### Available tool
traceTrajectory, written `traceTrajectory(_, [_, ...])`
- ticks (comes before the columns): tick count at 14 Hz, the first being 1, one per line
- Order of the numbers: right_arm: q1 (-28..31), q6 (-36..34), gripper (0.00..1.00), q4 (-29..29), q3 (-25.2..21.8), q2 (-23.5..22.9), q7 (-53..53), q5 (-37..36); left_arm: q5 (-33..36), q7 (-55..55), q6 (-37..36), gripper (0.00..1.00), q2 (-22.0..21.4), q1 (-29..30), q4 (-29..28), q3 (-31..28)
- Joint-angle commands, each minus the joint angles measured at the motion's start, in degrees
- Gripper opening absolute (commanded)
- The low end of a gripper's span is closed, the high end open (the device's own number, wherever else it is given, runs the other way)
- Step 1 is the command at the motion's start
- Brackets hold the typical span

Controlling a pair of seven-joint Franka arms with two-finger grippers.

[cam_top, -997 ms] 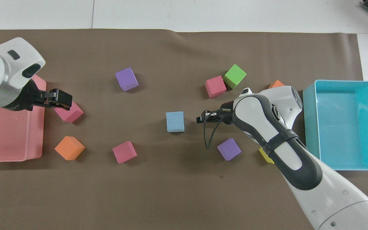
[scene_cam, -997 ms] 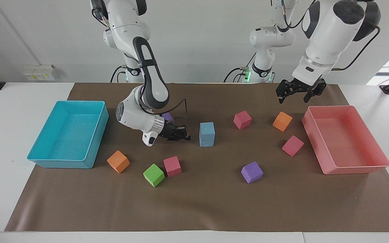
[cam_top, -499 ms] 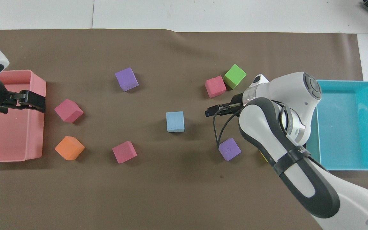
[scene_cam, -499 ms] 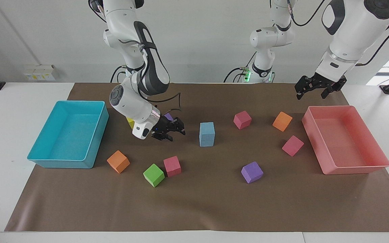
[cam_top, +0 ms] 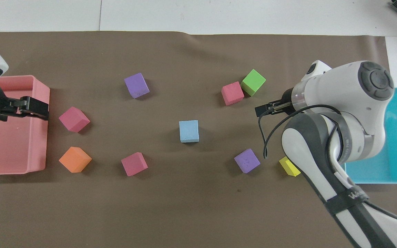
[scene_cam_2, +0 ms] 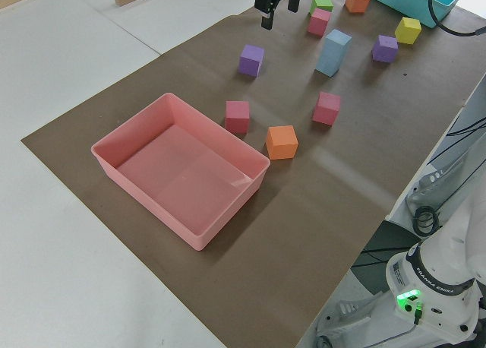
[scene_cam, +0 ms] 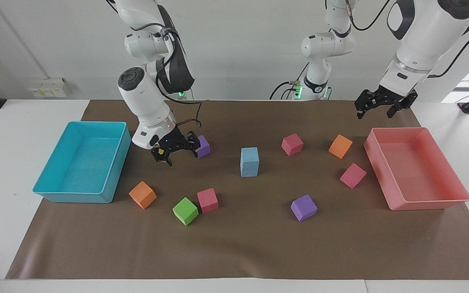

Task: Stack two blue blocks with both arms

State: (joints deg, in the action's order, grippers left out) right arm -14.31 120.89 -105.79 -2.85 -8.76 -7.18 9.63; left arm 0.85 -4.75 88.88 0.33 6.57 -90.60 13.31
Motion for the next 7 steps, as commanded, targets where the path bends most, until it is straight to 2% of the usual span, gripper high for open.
traceTrajectory(1, [2.88, -5.21, 1.0, 4.97, 0.57, 1.02, 2.51, -6.97, -0.06, 0.71, -0.28, 1.0, -0.95, 0.64, 0.08, 0.05])
traceTrajectory(4, [5.34, -7.59, 1.0, 5.07, 0.57, 6.02, 6.12, -11.12, -0.06, 0.71, -0.9, 1.0, -1.92, 0.64, 0.08, 0.23])
traceTrajectory(7, [7.63, -12.33, 1.0, 5.5, 0.13, 10.95, 6.21, -11.74, -0.32, 0.79, -3.17, 1.0, -1.92, 0.55, 0.08, 0.14])
